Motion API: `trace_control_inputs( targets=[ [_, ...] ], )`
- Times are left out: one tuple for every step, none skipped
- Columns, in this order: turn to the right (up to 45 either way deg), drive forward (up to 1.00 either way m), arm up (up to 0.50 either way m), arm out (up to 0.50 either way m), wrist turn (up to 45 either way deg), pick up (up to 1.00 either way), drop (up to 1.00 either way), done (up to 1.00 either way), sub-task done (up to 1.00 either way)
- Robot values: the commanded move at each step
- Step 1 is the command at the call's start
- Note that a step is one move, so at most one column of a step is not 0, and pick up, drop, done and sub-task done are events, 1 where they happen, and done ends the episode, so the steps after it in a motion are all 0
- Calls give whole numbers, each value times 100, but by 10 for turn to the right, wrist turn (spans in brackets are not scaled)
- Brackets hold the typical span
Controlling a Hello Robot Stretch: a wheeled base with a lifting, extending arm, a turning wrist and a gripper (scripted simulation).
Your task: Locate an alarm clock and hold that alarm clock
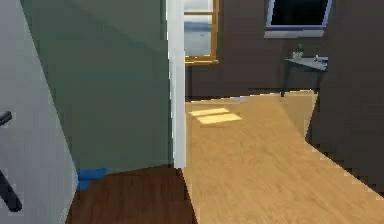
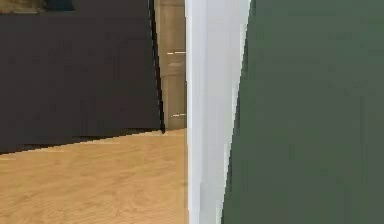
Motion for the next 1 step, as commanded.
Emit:
trace_control_inputs(
  targets=[
    [-450, 0, 0, 0, 0, 0, 0, 0, 0]
  ],
)
